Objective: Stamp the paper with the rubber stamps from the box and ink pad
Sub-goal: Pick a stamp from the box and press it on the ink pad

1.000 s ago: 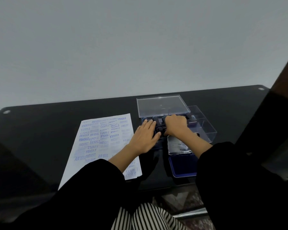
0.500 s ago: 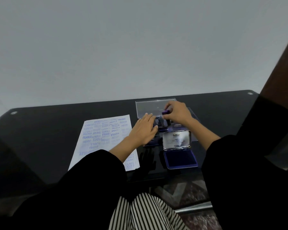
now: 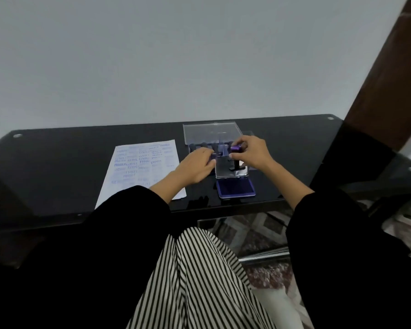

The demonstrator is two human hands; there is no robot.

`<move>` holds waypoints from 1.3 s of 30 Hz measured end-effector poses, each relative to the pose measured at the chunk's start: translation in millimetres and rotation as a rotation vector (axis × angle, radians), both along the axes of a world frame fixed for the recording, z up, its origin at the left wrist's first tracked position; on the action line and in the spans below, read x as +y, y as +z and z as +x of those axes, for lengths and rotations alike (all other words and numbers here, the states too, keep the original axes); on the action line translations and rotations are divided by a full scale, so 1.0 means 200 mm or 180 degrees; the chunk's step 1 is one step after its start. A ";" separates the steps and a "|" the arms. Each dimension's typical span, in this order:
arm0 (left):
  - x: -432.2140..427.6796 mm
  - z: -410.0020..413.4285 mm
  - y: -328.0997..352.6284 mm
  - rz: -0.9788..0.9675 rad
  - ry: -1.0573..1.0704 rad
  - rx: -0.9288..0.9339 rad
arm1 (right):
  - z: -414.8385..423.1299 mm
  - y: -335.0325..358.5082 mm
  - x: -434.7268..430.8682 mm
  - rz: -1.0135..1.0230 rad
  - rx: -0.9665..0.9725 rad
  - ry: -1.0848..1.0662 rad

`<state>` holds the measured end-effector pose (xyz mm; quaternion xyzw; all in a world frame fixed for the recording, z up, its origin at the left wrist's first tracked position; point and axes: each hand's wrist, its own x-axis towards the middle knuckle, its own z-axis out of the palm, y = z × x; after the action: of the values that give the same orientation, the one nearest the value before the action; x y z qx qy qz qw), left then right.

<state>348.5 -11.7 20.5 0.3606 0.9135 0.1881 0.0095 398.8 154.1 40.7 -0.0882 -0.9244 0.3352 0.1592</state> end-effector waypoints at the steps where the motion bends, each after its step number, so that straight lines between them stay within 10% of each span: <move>1: 0.00 0.02 -0.02 0.0040 0.0003 -0.0048 | 0.02 -0.02 -0.01 -0.0013 -0.0013 -0.0014; 39: 0.08 0.07 -0.56 0.0421 0.0320 -0.0160 | -0.01 -0.45 -0.16 0.1383 0.0184 -0.0827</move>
<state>361.9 3.5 -91.6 0.3094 0.9155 0.2573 -0.0009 397.2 121.7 -50.1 -0.1604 -0.9507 0.1077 0.2426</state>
